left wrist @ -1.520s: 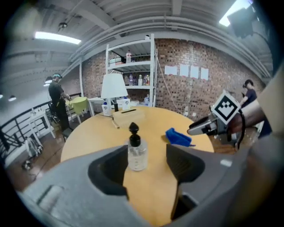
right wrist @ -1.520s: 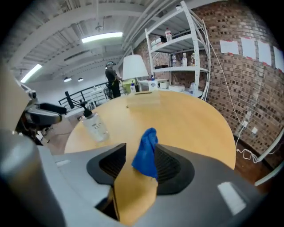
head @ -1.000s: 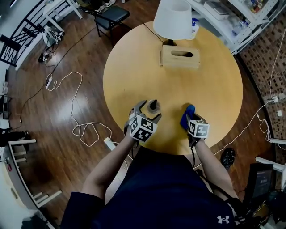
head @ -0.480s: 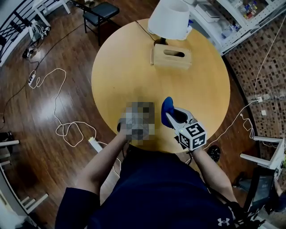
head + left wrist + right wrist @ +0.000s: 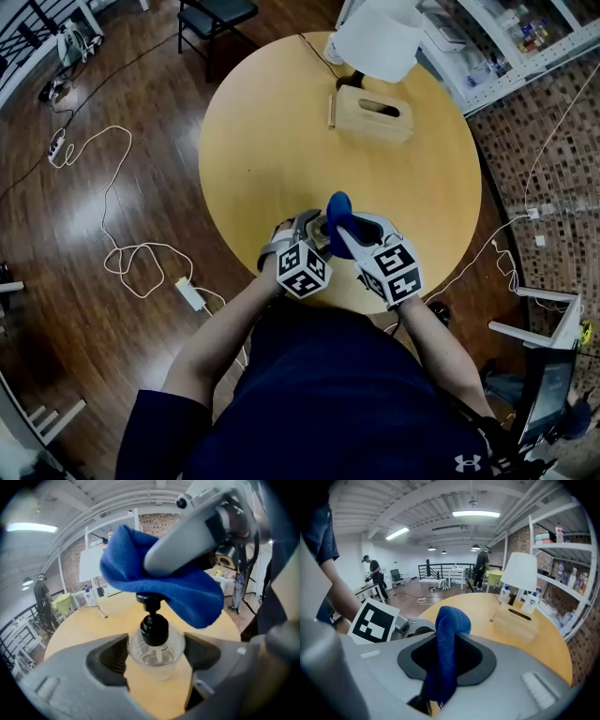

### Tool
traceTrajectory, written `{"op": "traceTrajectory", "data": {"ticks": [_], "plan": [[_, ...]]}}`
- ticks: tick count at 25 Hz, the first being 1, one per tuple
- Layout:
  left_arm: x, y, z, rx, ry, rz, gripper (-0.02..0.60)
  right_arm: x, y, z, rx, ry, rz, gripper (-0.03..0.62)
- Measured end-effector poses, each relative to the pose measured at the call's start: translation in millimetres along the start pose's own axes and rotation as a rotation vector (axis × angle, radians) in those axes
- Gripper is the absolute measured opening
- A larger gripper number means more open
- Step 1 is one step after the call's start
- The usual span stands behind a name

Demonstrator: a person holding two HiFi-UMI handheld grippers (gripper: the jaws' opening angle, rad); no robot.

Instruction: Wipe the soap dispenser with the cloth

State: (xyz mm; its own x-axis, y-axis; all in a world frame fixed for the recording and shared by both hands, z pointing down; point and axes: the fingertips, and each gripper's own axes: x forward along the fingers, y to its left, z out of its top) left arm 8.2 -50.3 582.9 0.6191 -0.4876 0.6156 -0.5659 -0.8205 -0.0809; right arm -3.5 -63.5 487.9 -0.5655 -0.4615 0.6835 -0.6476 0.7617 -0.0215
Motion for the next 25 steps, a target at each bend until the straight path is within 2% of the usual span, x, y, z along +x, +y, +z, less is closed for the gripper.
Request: {"op": "traceTrajectory", "data": {"ticks": [3,6,8,10,13,15,17,21,23,25], "plan": [[-1,2,1,-0.001,-0.014,-0.012,0.359,-3,-24,-10,0.092,0.033,-0.060,0.094],[0,-1,0,0.001,-0.024,-0.032,0.359,-16,-32,-7,0.134,0.001,-0.107,0.094],[0,-2,0,0.005,-0.032,-0.046,0.359,-26,-20,8,0.080,-0.048,-0.110,0.095],[-1,0,-1,0.008,-0.043,-0.057,0.359,-25,5,24,-0.023,-0.074,-0.079,0.095],[-1,1,0,0.015,-0.051,-0.072,0.359,-8,32,20,-0.098,-0.028,-0.053,0.095],[0,-2,0,0.019,-0.047,-0.082,0.359,-1,28,5,-0.048,-0.011,-0.068,0.094],[1,-3,1,0.022,-0.050,-0.090,0.359,-3,15,-1,0.059,-0.032,-0.091,0.093],[0,-2,1,0.027,-0.059,-0.100,0.359,-11,-23,-24,0.187,0.016,-0.189,0.092],[1,-4,3,0.028,-0.062,-0.106,0.359,-21,-31,-24,0.206,0.003,-0.212,0.094],[2,-5,4,0.028,-0.065,-0.109,0.359,-31,-21,-9,0.156,-0.047,-0.201,0.094]]}}
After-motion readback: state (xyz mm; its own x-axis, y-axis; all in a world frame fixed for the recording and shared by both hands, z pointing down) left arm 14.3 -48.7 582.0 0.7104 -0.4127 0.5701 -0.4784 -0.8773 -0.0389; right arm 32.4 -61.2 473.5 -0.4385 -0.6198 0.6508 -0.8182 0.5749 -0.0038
